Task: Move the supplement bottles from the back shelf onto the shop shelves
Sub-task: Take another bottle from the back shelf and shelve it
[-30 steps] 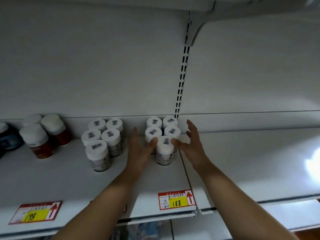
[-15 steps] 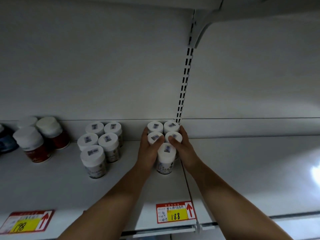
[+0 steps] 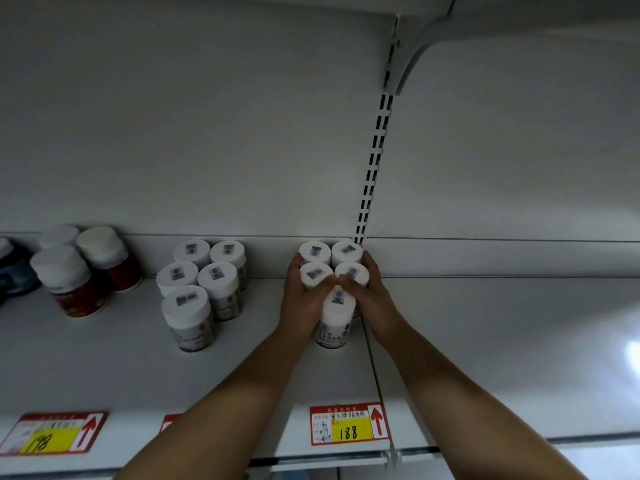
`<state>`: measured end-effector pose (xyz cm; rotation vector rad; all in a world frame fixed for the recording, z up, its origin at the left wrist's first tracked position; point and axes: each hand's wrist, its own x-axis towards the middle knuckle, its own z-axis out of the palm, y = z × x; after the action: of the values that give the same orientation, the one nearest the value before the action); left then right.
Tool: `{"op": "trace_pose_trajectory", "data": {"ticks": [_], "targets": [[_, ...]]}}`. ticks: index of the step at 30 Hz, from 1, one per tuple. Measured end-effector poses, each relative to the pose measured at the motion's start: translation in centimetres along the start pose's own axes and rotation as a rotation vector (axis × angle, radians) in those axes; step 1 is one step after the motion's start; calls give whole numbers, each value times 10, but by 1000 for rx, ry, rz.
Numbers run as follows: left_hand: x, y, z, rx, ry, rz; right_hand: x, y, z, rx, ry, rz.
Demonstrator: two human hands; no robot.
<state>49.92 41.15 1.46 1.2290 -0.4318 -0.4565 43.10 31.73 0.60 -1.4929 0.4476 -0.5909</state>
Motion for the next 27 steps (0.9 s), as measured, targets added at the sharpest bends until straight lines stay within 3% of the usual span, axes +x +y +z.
{"op": "trace_pose_trajectory", "data": {"ticks": [9, 13, 15, 22, 27], "targets": [[-2, 3, -1, 56, 26, 2, -3, -7, -1, -28, -30, 59], [-6, 24, -7, 206, 96, -64, -6, -32, -2, -50, 93, 58], [-9, 43, -15, 229, 133, -6, -6, -52, 5, -120, 104, -18], [-8, 100, -97, 254, 283, 228, -13, -86, 100, -173, 0, -137], [9, 91, -163, 418, 260, 110, -11, -58, 162, -220, 24, -23]]}}
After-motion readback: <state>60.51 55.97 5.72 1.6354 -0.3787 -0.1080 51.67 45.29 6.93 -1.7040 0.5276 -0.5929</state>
